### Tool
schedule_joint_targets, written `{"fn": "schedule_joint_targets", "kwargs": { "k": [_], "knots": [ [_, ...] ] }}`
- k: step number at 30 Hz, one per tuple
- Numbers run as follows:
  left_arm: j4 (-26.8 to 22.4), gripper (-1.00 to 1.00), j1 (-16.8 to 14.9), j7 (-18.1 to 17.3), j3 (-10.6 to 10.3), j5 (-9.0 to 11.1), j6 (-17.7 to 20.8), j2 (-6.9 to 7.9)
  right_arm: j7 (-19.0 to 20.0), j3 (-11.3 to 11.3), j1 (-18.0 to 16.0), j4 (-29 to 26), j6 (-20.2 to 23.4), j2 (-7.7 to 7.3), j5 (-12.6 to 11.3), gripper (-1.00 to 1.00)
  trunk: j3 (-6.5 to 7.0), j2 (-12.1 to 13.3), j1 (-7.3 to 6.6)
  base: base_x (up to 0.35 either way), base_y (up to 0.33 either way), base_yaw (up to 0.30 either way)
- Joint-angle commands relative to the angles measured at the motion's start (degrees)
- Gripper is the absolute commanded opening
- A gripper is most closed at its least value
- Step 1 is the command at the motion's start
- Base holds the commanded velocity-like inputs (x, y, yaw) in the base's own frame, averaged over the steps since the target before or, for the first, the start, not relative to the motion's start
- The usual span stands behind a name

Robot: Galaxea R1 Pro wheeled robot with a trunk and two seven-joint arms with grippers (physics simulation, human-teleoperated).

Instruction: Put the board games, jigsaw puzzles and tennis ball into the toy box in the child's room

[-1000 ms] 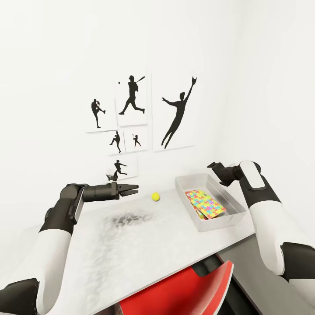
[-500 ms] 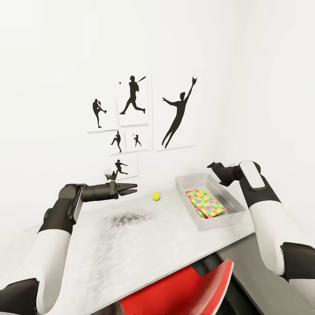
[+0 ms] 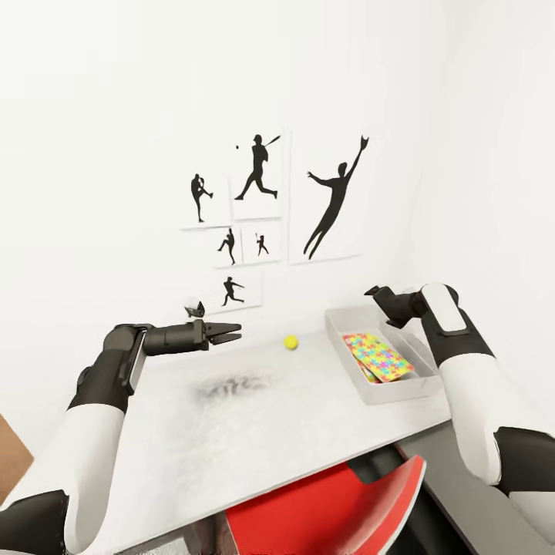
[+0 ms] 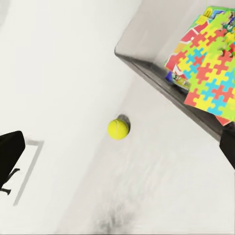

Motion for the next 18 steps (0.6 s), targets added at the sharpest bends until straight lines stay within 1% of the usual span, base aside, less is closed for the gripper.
{"fn": "schedule_joint_targets", "kwargs": {
  "k": [1, 11, 18],
  "knots": [
    [-0.02, 1.00, -0.08, -0.51, 0.11, -0.60, 0.57, -0.06, -0.55, 0.01, -0.05, -0.09, 0.09, -0.02, -0.54, 1.00, -0.14, -0.14, 0.03, -0.040, 0.000, 0.278],
    [-0.02, 1.00, -0.08, -0.51, 0.11, -0.60, 0.60, -0.12, -0.53, 0.18, -0.05, -0.09, 0.13, -0.03, -0.54, 1.00, -0.14, -0.14, 0.03, -0.023, 0.002, 0.285],
    [-0.02, 1.00, -0.08, -0.51, 0.11, -0.60, 0.55, -0.08, -0.54, 0.24, -0.05, -0.09, 0.13, -0.02, -0.55, 1.00, -0.14, -0.14, 0.03, -0.137, 0.094, 0.288]
  ]
}}
